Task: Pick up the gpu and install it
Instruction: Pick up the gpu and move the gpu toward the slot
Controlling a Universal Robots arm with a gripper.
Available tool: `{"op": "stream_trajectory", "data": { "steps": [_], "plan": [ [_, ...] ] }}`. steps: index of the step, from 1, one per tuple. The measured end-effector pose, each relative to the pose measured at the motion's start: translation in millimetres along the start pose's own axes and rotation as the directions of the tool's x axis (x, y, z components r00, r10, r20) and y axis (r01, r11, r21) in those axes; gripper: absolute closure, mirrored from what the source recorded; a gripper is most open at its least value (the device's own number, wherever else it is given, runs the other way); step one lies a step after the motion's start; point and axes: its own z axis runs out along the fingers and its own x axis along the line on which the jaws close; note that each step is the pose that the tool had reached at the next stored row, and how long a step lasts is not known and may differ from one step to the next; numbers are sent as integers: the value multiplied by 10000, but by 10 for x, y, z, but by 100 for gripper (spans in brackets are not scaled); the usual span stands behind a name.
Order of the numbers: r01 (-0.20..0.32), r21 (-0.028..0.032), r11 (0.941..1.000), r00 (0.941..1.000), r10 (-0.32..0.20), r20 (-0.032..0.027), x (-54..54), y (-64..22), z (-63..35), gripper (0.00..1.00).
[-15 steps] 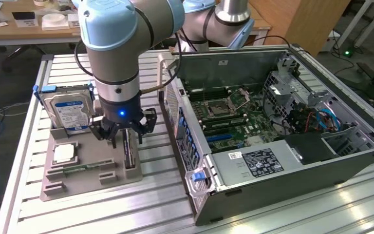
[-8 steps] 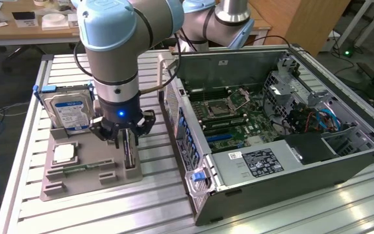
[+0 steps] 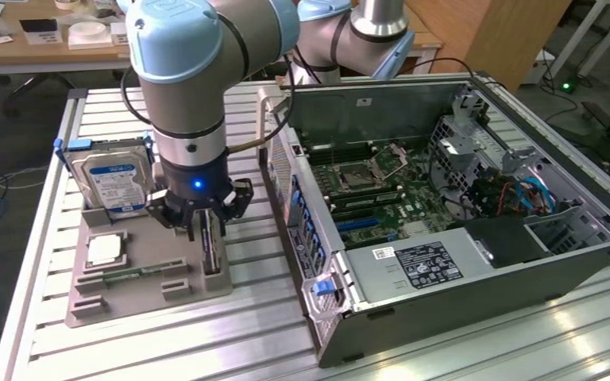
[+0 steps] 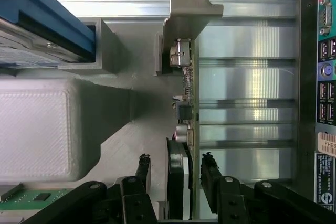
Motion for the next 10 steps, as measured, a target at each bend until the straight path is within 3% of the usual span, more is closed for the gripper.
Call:
{"op": "stream_trajectory", "data": {
  "steps": [8,9,10],
  "plan": [
    [0,3,10000,10000,0,-1,0,3,16,50],
    [0,3,10000,10000,0,-1,0,3,17,57],
    [0,2,10000,10000,0,-1,0,4,17,57]
  ]
}}
